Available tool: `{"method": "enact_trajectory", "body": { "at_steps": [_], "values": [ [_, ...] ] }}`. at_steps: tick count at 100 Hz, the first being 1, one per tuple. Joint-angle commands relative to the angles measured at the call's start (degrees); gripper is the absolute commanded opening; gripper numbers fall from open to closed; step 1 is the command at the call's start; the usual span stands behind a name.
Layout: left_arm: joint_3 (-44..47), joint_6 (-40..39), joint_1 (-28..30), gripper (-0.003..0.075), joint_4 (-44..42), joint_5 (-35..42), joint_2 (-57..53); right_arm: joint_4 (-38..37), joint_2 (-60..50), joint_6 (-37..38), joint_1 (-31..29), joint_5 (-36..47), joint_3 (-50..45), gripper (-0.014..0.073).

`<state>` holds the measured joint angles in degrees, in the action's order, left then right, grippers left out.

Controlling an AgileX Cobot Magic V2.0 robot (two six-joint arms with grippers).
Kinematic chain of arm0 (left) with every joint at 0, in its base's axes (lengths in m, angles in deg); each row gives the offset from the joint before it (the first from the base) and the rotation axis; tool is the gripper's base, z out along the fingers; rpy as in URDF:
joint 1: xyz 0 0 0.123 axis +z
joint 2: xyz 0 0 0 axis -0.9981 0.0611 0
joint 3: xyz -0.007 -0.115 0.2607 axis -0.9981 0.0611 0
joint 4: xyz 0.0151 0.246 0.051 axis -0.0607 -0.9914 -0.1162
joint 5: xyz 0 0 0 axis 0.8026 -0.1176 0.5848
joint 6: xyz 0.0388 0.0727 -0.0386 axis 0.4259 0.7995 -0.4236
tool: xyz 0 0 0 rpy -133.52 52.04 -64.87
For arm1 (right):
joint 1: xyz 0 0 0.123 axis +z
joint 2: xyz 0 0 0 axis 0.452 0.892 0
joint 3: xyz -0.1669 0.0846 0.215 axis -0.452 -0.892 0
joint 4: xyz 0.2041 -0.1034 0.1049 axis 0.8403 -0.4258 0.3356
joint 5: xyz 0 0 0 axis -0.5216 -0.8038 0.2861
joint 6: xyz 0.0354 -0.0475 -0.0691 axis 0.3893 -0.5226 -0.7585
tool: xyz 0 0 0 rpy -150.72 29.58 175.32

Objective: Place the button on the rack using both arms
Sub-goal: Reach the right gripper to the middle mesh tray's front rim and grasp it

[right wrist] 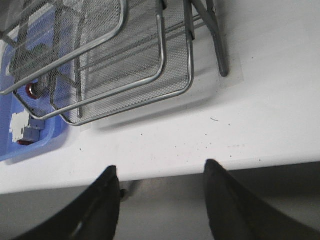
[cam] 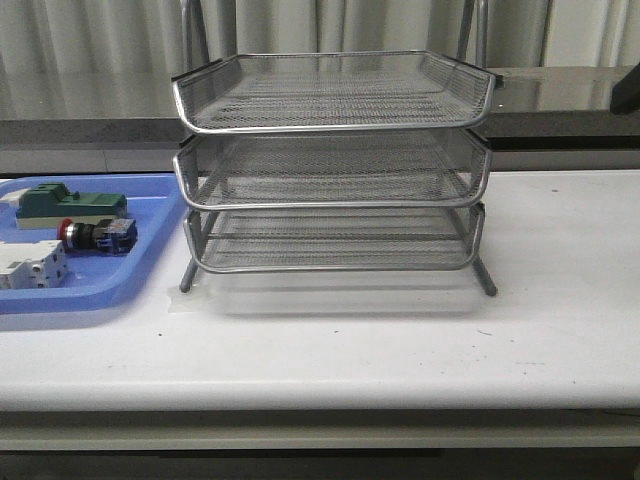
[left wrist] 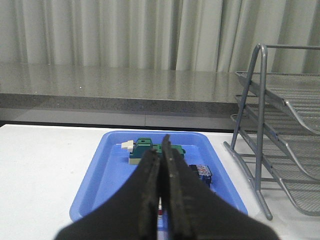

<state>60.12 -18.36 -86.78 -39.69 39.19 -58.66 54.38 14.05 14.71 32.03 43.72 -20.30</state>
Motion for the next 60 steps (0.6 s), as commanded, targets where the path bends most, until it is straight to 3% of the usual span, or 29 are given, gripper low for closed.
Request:
{"method": "enact_trajectory", "body": {
  "at_steps": [1,23,60],
  "values": [
    [2.5,-0.5,0.0,-0.0020,0.5,4.7,-1.8,4.4,2.0,-1.9,-0.2,5.0,2.1,0.0411],
    [2.5,-0.5,0.0,-0.0020,0.5,4.7,-1.8,21.2,9.5,-16.6,-0.1,8.9,2.1,0.0411],
    [2.5,-0.5,0.0,-0.0020,0.5,4.7,-1.8,53.3,20.7,-50.0,-0.1,8.3,2.3,0.0411]
  ]
}}
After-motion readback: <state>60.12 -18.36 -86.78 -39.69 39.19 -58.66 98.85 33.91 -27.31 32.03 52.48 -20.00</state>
